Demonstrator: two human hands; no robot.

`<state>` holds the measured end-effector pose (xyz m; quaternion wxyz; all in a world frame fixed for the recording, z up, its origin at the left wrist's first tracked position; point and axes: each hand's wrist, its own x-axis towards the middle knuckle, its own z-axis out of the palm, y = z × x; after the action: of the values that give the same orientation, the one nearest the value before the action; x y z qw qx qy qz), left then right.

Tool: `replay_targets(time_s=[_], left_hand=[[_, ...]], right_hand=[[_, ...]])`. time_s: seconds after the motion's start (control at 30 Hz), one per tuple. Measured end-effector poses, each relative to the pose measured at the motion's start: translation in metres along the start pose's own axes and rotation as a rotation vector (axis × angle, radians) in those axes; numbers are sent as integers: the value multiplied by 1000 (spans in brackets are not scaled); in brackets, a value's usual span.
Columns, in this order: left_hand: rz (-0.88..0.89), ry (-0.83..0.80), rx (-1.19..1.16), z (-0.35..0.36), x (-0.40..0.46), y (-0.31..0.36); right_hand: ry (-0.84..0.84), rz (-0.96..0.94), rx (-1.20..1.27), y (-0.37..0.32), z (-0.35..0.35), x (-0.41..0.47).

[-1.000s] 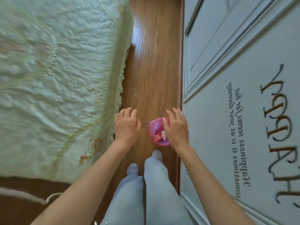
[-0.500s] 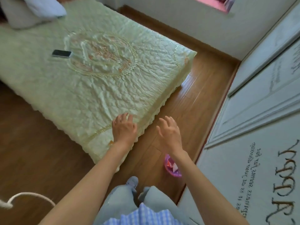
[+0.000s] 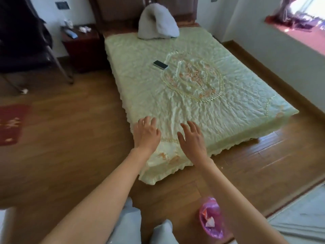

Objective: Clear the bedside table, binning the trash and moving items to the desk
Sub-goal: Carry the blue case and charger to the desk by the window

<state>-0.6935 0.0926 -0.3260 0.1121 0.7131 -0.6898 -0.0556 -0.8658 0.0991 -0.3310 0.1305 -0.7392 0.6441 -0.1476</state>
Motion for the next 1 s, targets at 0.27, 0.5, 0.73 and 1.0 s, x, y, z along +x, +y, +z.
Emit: replay_targets(time_s=[0.27, 0.5, 0.73, 1.0], left_hand=[[-173, 136, 49, -57, 7, -144], [-290, 220, 126, -117, 18, -283], [-327, 228, 186, -156, 36, -376], [-339, 250, 202, -170, 97, -447]], right_hand=[[-53, -182, -20, -122, 29, 60], [-26, -300, -14, -258, 61, 115], [-10, -388, 15, -355, 83, 154], [-5, -489, -14, -416, 104, 238]])
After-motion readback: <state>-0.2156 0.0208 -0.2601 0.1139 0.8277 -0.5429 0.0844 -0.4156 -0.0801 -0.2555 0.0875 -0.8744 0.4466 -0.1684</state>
